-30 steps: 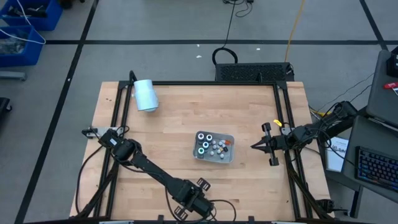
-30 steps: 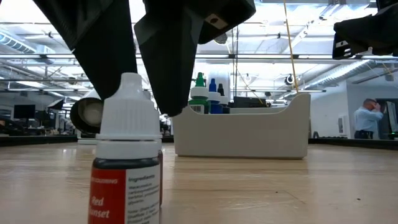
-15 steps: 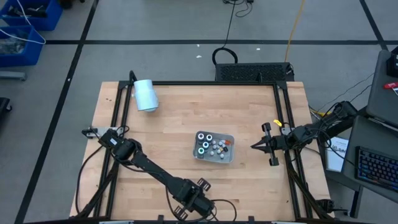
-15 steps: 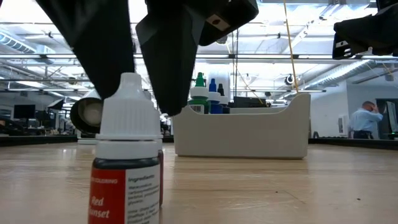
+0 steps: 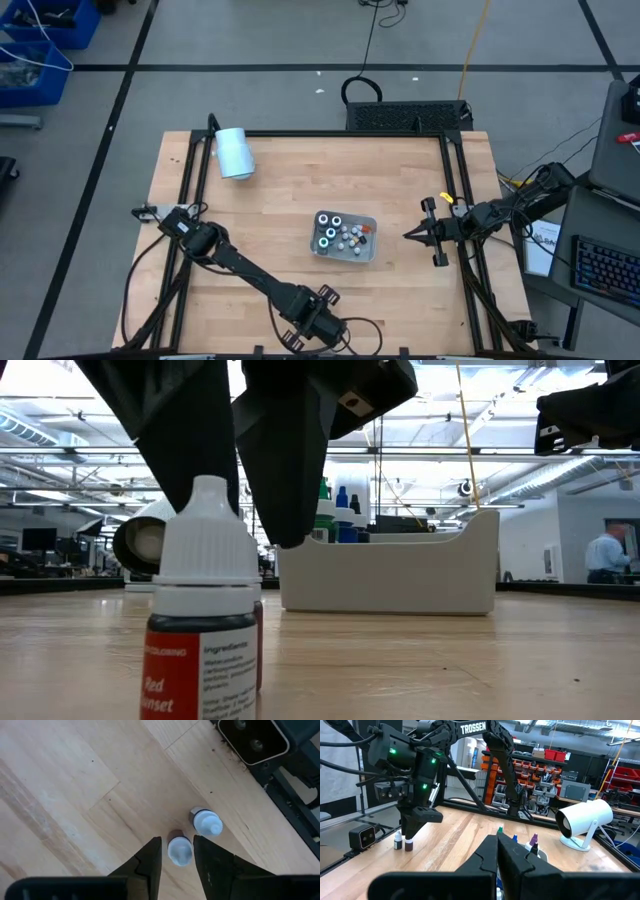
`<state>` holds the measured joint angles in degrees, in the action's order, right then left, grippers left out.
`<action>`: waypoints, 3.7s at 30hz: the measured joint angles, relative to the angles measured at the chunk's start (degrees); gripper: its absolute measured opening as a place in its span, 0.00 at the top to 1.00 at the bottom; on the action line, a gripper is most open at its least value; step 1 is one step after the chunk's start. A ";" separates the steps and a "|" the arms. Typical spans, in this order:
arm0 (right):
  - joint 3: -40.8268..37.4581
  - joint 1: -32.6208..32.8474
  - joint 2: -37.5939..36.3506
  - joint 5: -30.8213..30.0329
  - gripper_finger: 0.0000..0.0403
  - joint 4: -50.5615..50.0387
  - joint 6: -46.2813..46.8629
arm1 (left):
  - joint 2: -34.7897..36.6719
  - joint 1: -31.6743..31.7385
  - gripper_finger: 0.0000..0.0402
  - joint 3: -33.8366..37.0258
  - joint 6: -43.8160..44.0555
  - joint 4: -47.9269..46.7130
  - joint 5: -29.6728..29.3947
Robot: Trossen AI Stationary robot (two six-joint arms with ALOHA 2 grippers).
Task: Pick & Place food coloring
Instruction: Put the small black food coloring bottle into the bin
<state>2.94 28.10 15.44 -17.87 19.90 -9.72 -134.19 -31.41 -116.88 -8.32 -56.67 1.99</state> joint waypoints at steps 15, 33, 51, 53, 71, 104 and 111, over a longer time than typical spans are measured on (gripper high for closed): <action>0.00 0.00 0.00 0.00 1.00 0.00 0.00 | -0.02 0.21 0.69 0.00 2.41 0.40 1.17; 0.00 0.00 0.00 0.00 1.00 0.00 0.01 | -0.10 0.44 0.50 0.04 1.08 0.40 2.28; 0.00 0.00 0.00 0.00 1.00 -0.20 0.02 | -1.57 1.19 0.56 0.11 0.90 0.12 2.39; 0.00 0.00 0.02 0.01 1.00 -0.24 0.02 | -1.57 1.17 0.56 0.11 0.86 0.10 2.88; 0.00 0.02 0.02 0.00 1.00 -0.24 0.00 | -1.57 1.17 0.79 2.75 0.70 0.82 2.50; 0.00 0.00 0.00 -0.24 1.00 -0.43 -0.93 | 3.56 25.29 0.79 -18.02 -32.82 -17.81 -2.15; 0.00 0.01 -0.01 -0.14 1.00 -2.25 -6.08 | 3.56 23.52 0.79 -17.42 -43.43 -18.16 -7.96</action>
<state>2.94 28.11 15.43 -18.01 17.65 -15.79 -130.63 -7.89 -134.30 -51.76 -74.83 -5.97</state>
